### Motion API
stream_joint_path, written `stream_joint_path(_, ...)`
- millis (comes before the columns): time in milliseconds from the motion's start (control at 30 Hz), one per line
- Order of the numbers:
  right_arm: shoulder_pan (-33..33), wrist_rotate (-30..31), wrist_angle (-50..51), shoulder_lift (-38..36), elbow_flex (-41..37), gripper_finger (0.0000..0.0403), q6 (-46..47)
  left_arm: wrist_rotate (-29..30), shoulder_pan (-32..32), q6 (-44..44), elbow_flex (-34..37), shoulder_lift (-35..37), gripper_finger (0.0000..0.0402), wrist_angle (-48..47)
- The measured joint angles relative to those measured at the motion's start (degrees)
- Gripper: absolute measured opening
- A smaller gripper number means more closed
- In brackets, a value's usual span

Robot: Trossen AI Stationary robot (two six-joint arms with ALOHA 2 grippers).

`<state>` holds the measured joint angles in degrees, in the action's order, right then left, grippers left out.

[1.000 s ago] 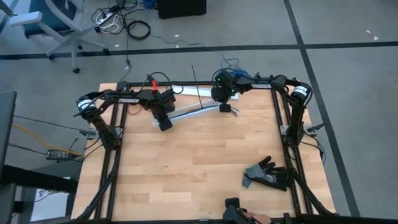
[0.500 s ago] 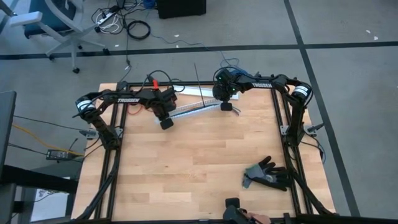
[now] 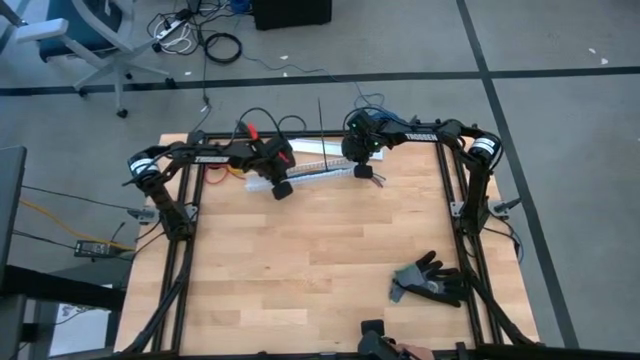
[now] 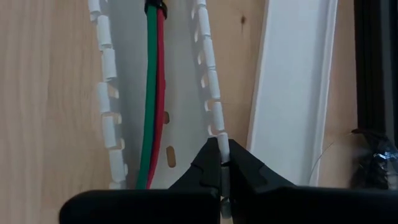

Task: Ziptie cables
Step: Put the zip tied cables in the cable duct

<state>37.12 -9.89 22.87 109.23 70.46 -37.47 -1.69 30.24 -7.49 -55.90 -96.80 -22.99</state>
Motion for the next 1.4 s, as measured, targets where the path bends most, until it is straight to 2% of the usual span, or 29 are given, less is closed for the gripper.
stream_joint_path(200,-0.06,-0.41,-0.04,0.08,-0.02,0.0001,0.1,3.61,0.07,0.35,-0.33,-3.4,0.0,-1.03)
stream_joint_path(367,-0.13,-1.2,-0.14,0.25,-0.07,0.0001,0.13,7.01,0.02,1.73,-0.21,-2.52,0.0,-4.37)
stream_joint_path(800,0.26,0.02,0.57,0.11,-0.09,0.0,-0.15,11.0,0.11,3.38,0.24,-0.85,0.0,-19.07)
stream_joint_path(1100,0.28,-0.04,1.15,0.11,-0.09,0.0,-0.15,10.85,0.03,3.67,0.2,-0.24,0.0,-19.33)
stream_joint_path(1400,0.31,-0.21,0.94,0.11,-0.09,0.0,-0.15,8.87,-0.74,4.03,0.07,4.65,0.0,-14.75)
